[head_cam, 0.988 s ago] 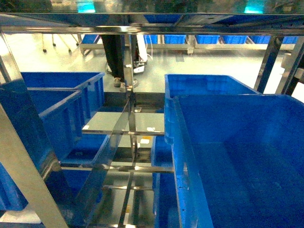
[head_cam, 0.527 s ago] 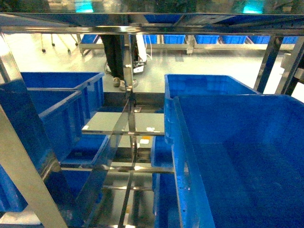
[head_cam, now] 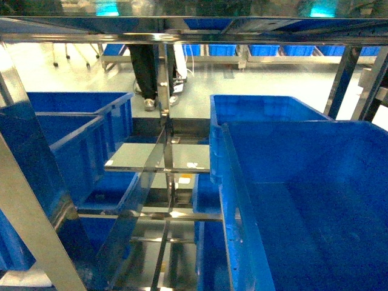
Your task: Pick red block from blue box to shelf
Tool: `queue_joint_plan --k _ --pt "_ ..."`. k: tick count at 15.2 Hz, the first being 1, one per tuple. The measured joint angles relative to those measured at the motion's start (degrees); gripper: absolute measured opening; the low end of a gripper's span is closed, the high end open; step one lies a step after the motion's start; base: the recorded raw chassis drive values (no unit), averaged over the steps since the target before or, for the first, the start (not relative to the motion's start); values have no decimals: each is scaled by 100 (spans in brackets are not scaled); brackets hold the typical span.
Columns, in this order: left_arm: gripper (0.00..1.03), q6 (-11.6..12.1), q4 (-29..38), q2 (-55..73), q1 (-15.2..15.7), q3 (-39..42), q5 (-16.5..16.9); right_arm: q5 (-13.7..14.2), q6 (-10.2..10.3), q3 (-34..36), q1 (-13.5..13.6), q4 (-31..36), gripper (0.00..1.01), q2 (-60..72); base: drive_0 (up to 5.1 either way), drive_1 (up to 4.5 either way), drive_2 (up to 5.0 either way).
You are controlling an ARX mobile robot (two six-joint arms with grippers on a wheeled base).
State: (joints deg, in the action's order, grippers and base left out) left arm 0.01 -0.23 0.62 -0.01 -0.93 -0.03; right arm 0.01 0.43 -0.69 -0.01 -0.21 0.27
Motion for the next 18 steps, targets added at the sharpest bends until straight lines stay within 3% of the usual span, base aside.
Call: queue_joint_plan --k 18 --pt "98 0 0 0 0 0 0 0 0 0 0 0 38 0 0 0 0"
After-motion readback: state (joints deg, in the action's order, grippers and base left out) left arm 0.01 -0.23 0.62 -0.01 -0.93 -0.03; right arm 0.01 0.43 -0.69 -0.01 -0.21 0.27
